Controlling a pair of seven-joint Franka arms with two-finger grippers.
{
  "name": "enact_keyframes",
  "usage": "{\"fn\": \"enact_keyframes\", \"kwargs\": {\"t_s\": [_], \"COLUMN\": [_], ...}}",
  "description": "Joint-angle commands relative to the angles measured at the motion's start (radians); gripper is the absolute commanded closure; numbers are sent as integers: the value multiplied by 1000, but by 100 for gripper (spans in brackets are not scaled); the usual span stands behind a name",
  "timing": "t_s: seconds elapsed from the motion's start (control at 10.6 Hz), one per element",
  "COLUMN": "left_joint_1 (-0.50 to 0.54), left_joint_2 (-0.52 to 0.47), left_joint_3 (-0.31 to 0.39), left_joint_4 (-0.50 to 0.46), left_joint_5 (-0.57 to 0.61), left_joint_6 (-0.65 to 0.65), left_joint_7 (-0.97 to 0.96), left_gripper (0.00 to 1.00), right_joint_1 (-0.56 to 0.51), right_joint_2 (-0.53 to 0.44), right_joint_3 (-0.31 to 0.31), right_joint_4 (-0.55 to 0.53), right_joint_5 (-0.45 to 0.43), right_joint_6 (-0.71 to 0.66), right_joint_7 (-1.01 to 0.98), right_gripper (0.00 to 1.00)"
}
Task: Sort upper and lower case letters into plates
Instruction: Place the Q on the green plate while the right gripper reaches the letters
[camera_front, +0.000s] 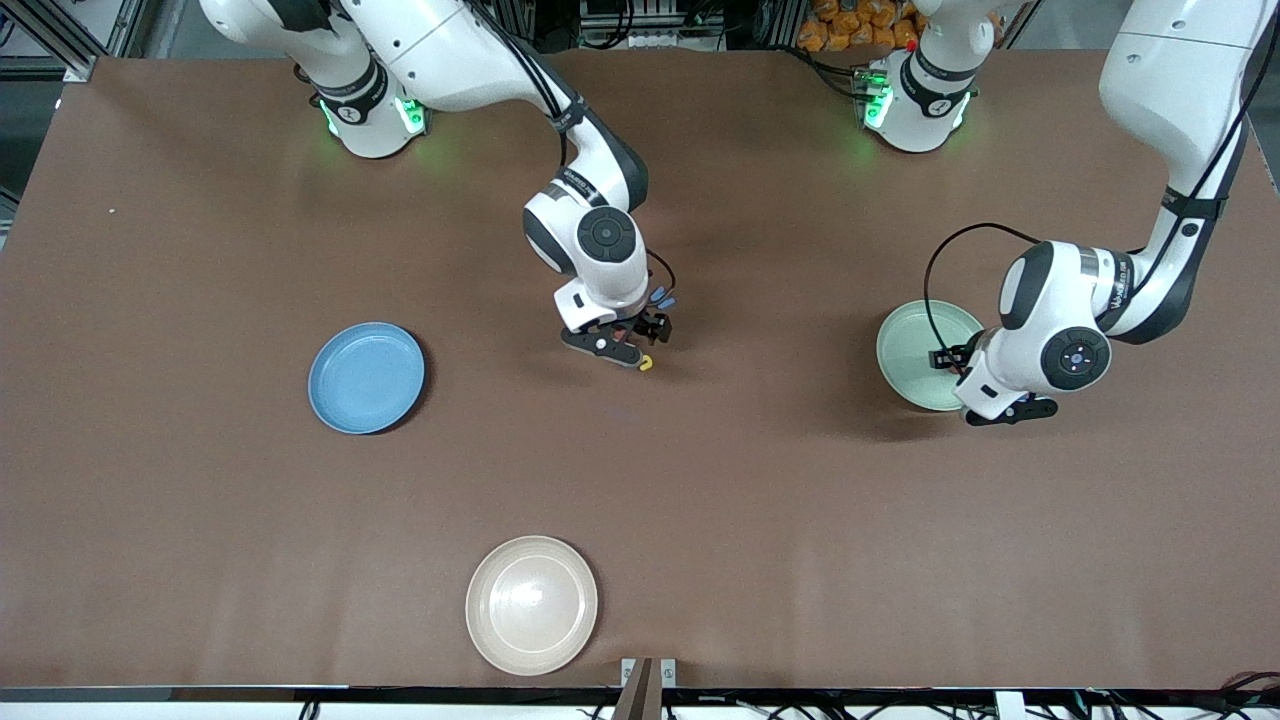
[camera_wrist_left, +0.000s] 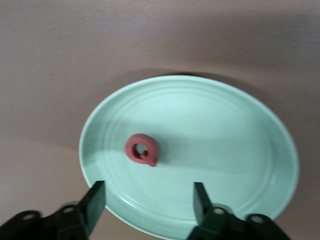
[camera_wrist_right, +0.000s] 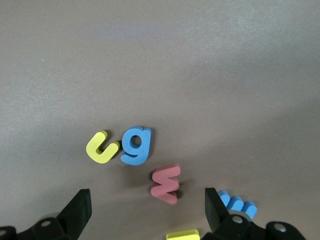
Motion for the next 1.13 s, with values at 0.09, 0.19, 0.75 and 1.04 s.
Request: {"fn": "enact_keyframes", "kwargs": {"t_s": [0.09, 0.19, 0.75, 1.04], "left_joint_1": [4, -2, -23, -23], "left_joint_2": [-27, -26, -18, -15], "left_joint_3": [-82, -96, -125, -125], "left_joint_4": [68, 92, 128, 128], "left_joint_5": [-44, -61, -86, -86], "left_joint_6": [-14, -17, -22, -22], "left_joint_7": [-9, -29, -153, -153], "left_gripper": [0, 0, 0, 0], "right_joint_1": [4, 4, 7, 12], "right_joint_2": [11, 11, 29, 31], "right_joint_3": [-3, -3, 11, 11], "right_joint_4": [-4, -16, -18, -33], "right_joint_5": [-1, -1, -1, -1], "right_joint_6": [41, 50, 64, 69], "right_joint_7": [7, 7, 4, 4], "right_gripper": [0, 0, 0, 0]}}
